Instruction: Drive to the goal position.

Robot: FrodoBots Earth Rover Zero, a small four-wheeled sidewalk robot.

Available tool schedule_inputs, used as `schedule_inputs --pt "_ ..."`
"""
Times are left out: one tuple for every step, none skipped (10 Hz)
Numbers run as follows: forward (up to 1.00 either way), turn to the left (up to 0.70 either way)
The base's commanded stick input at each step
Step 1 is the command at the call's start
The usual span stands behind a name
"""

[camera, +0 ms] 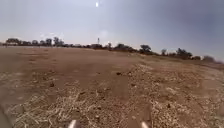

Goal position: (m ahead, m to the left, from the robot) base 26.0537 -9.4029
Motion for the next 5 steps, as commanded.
schedule_inputs --pt "0.70 0.00" --pt "0.70 0.00" --pt "0.70 0.00" --pt "0.70 0.00" --pt "0.70 0.00"
